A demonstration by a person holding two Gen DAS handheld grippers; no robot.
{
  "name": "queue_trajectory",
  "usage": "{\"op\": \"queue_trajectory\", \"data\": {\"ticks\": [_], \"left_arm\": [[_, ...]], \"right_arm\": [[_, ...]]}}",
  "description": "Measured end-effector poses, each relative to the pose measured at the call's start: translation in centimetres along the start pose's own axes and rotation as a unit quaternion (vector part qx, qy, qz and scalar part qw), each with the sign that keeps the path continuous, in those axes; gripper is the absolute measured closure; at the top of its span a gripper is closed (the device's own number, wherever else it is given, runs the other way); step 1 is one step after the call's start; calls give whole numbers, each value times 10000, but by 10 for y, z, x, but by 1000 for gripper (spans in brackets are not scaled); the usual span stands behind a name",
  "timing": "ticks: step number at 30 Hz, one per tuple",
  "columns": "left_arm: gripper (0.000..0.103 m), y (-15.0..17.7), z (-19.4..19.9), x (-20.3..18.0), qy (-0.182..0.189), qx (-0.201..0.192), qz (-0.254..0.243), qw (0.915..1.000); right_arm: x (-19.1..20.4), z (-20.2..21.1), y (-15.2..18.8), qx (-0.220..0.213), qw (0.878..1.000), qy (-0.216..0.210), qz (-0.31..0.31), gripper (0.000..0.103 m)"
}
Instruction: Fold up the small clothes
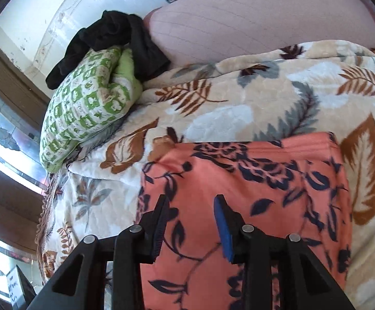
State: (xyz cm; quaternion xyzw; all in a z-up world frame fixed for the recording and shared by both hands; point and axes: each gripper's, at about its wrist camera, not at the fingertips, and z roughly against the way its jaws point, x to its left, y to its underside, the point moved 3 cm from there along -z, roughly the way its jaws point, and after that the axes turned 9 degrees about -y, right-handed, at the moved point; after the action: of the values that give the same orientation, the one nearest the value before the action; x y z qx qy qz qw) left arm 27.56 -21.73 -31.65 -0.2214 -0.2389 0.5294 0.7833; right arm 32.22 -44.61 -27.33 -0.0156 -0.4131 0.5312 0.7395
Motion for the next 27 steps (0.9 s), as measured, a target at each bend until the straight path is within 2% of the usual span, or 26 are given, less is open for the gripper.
{"op": "queue_trajectory", "data": {"ticks": [2, 5, 6, 9, 12, 16, 18, 20, 21, 23, 25, 27], "left_arm": [[0, 0, -1, 1, 54, 42, 38, 10000], [0, -2, -4, 2, 39, 48, 42, 10000], [0, -2, -5, 2, 91, 70, 45, 9999], [0, -2, -5, 3, 158, 147, 85, 9997], [0, -2, -4, 4, 161, 184, 101, 9997], [0, -1, -3, 3, 110, 173, 132, 9997], [0, 0, -3, 2, 76, 149, 118, 9998], [0, -1, -3, 1, 94, 118, 72, 9999], [0, -1, -3, 0, 76, 108, 54, 9999], [0, -2, -2, 1, 77, 101, 28, 9999], [0, -4, -1, 1, 84, 97, -8, 9999], [0, -6, 3, 2, 84, 18, -29, 10000]], "right_arm": [[3, -26, -11, 236, 9997, 4, -64, 64], [-12, -71, -15, 688, 9969, 260, -267, 63], [-12, -73, -16, 621, 9974, 249, -286, 63], [-3, -57, -17, 546, 9978, 321, -170, 63], [-5, -23, -12, 224, 9992, 309, -148, 63], [-28, 24, -12, -202, 9973, 683, -150, 63], [-49, 29, -10, -86, 9955, 852, -397, 63], [-78, 17, -4, 318, 9924, 938, -732, 62], [-88, 13, 0, 362, 9921, 922, -768, 63], [-86, 20, 2, 146, 9942, 834, -666, 63], [-79, 35, 6, -8, 9950, 730, -687, 55], [-74, 55, 13, -367, 9957, 462, -720, 39]]}}
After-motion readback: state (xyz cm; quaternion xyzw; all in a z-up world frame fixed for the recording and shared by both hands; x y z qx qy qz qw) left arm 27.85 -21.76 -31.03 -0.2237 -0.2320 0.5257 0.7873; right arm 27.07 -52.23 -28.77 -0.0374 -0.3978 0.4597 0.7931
